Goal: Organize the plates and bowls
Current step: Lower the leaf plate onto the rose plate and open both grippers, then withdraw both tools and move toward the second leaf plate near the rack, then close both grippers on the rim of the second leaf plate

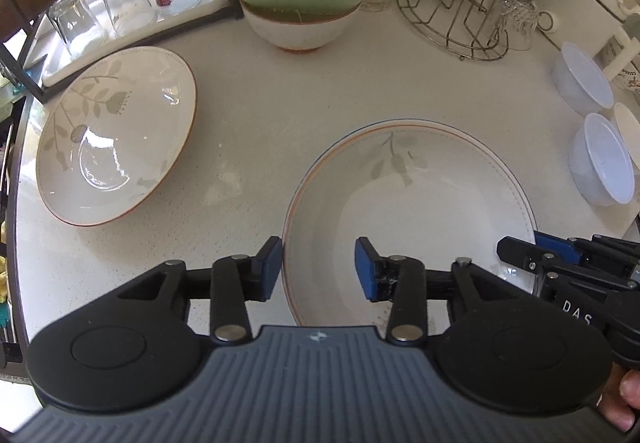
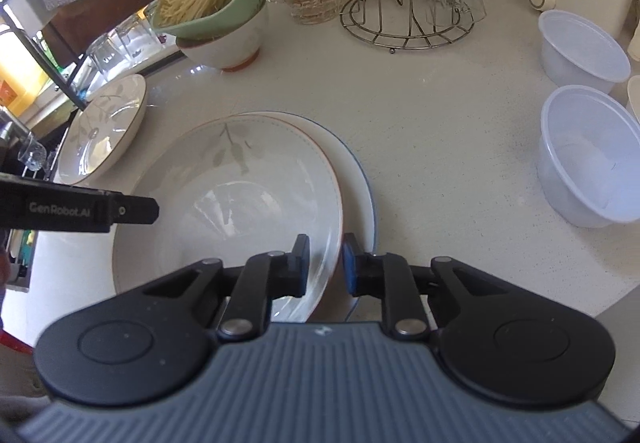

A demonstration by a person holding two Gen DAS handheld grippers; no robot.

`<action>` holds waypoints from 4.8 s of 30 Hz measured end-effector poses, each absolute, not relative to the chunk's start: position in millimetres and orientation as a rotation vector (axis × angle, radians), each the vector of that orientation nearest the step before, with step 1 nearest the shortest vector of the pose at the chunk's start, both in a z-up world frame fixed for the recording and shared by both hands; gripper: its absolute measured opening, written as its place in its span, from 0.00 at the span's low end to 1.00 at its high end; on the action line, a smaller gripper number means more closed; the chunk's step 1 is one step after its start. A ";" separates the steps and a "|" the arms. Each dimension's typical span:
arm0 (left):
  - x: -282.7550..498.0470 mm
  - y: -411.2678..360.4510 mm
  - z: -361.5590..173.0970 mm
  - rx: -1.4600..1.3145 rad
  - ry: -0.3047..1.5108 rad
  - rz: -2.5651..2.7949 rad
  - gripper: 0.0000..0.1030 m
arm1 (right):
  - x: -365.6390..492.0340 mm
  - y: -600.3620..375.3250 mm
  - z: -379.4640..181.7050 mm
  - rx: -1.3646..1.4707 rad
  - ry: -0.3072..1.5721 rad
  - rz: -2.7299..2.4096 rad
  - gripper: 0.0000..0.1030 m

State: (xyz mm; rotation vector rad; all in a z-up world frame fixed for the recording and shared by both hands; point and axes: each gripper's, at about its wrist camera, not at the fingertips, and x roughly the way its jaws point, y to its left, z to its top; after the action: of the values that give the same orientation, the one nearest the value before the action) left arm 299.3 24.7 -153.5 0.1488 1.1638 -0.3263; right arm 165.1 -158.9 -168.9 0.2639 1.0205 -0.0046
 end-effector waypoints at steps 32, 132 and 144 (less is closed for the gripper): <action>188.0 -8.0 -10.9 -0.039 0.850 -0.390 0.47 | 88.3 -207.3 -52.2 0.273 0.686 0.068 0.23; 325.1 194.6 -51.6 -0.224 0.913 -0.208 0.65 | 202.2 -58.0 -68.7 0.190 0.730 0.113 0.50; 352.0 244.0 -94.0 -0.234 0.998 -0.206 0.66 | 244.5 -12.2 -101.2 0.211 0.846 0.098 0.50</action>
State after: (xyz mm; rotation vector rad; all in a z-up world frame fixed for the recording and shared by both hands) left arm 352.0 244.0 -94.0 -0.2339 0.9977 -0.2056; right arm 244.5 -12.2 -101.2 0.2107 0.8464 0.0980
